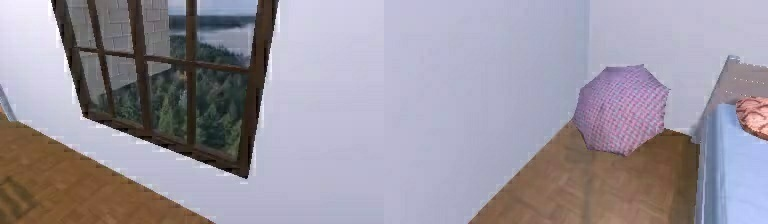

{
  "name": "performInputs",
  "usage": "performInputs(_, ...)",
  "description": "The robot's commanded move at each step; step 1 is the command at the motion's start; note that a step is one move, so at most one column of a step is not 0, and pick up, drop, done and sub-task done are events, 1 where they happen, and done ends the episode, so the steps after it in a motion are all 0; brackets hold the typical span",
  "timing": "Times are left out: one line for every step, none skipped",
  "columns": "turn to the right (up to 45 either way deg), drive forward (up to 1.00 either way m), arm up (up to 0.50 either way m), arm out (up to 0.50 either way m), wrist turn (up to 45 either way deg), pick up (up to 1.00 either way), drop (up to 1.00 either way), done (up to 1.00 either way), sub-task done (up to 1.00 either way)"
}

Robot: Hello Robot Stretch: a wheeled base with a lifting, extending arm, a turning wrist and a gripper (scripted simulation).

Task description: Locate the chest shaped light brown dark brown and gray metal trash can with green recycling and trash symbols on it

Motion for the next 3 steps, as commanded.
performInputs(-36.0,0.00,0.00,0.00,0.0,0.00,0.00,0.00,0.00)
performInputs(0.0,1.00,0.00,0.00,0.0,0.00,0.00,0.00,0.00)
performInputs(-3.0,0.00,0.00,0.00,0.0,0.00,0.00,0.00,0.00)
